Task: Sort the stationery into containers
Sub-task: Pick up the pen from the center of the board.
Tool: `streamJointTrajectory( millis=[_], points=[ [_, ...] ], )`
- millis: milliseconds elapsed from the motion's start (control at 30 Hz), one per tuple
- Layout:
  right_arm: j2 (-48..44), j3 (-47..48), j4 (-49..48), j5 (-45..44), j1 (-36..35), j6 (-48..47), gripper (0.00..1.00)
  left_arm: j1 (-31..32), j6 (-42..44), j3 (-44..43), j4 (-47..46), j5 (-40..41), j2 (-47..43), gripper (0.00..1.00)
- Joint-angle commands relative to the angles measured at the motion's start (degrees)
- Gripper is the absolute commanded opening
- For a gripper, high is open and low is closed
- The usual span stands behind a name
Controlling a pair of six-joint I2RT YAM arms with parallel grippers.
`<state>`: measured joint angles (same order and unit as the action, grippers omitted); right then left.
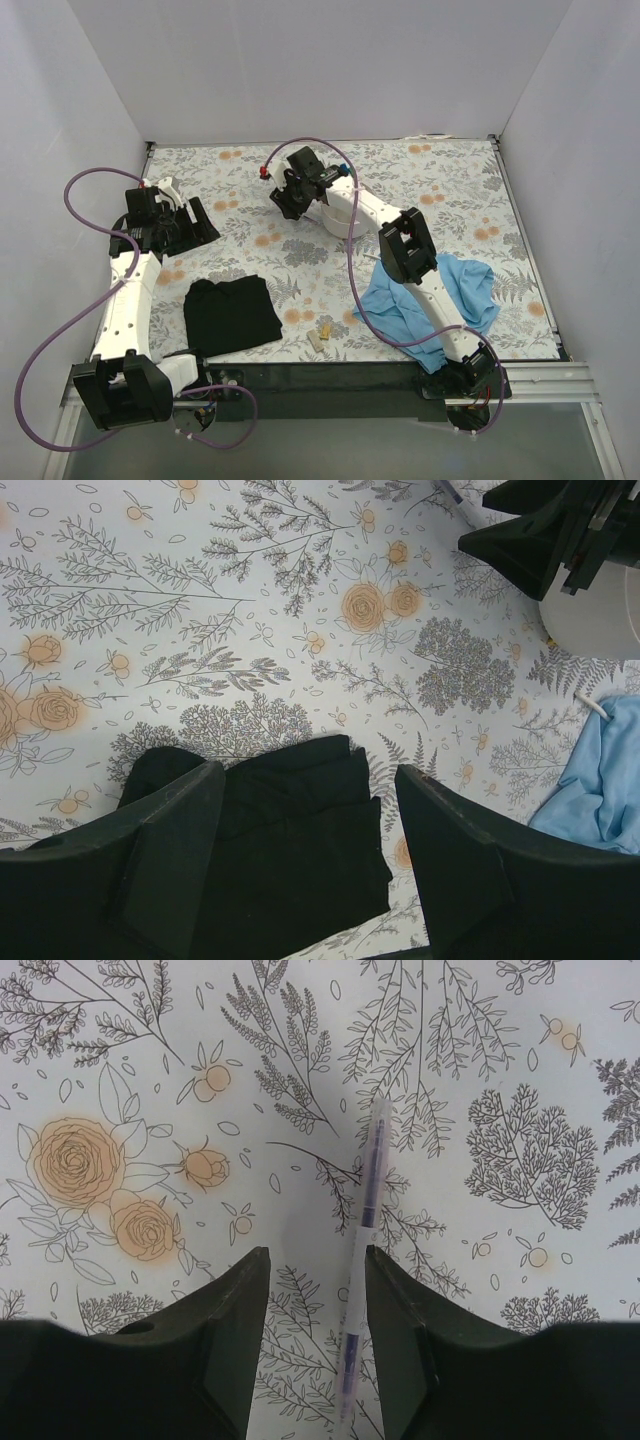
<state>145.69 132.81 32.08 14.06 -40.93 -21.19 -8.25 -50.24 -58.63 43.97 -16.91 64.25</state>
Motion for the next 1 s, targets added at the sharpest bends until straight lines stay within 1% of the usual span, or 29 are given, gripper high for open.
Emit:
streamJointTrajectory(
  millis=[0,233,500,533,600,633,733,867,967],
  points=[
    [1.1,1.2,-3.9,-0.4,0.8,0.7,0.50,0.1,-0.3,-0.1,0.0,-0.7,-0.1,0.69],
    [2.6,1.2,-4.0,0.0,1.9,2.0,0.45,0.1,-0.4,0.4,-0.5,-1.2,0.9,0.69],
    [4.3,1.2,-3.9,4.1,3.0,2.9,0.37,0.1,-0.4,0.3,-0.4,-1.3,1.6,0.70],
    [4.4,1.0,-3.9,4.3,3.0,2.9,0.27,0.1,-0.4,0.4,-0.4,-1.3,1.7,0.70],
    [4.4,0.9,-3.6,4.5,3.0,2.7,0.18,0.0,-0.6,0.7,-0.5,-1.3,1.6,0.70],
    [4.3,0.7,-3.3,4.5,2.9,2.6,0.09,0.1,-0.6,0.8,-0.6,-1.4,1.7,0.70],
    [3.8,-0.4,-2.5,4.8,2.6,1.2,0.02,0.1,-0.7,1.0,-1.0,-1.5,1.7,0.70],
    [2.1,-0.4,-2.2,6.8,2.4,-0.2,0.01,0.1,-0.9,1.2,-1.3,-1.7,1.4,0.70],
    [-0.5,0.6,-3.0,7.3,2.1,0.5,0.01,0.1,-1.3,1.2,-1.9,-2.1,1.1,0.70]
  ],
)
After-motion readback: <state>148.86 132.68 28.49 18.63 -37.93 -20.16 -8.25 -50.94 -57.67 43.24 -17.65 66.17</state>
